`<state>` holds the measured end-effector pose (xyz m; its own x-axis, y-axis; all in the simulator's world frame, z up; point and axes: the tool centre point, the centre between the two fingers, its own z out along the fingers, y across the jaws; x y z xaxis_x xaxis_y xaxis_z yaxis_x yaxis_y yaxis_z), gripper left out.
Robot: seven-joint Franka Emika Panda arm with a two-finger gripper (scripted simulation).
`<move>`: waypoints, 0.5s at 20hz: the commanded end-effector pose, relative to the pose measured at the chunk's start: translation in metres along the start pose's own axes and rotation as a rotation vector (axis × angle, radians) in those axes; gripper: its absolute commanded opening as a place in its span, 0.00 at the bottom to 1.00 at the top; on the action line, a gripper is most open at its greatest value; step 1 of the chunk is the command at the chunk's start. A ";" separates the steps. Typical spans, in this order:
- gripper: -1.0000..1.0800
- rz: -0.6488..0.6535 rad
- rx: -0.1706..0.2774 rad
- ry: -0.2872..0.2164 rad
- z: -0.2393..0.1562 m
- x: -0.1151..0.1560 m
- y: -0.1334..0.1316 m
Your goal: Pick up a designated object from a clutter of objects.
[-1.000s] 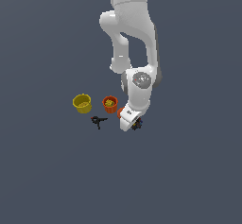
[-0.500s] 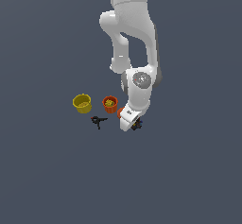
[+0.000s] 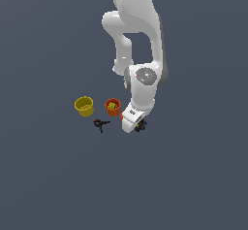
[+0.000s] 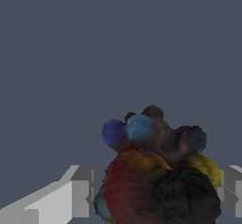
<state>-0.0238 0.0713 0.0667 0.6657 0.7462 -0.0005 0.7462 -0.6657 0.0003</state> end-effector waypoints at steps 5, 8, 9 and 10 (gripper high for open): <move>0.00 -0.001 0.000 0.002 -0.048 0.004 0.009; 0.00 -0.001 0.000 0.002 -0.077 0.006 0.014; 0.00 -0.001 0.000 0.002 -0.088 0.007 0.016; 0.00 -0.002 0.001 0.002 -0.098 0.008 0.018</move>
<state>-0.0081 0.0658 0.1484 0.6648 0.7470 0.0006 0.7470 -0.6648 -0.0007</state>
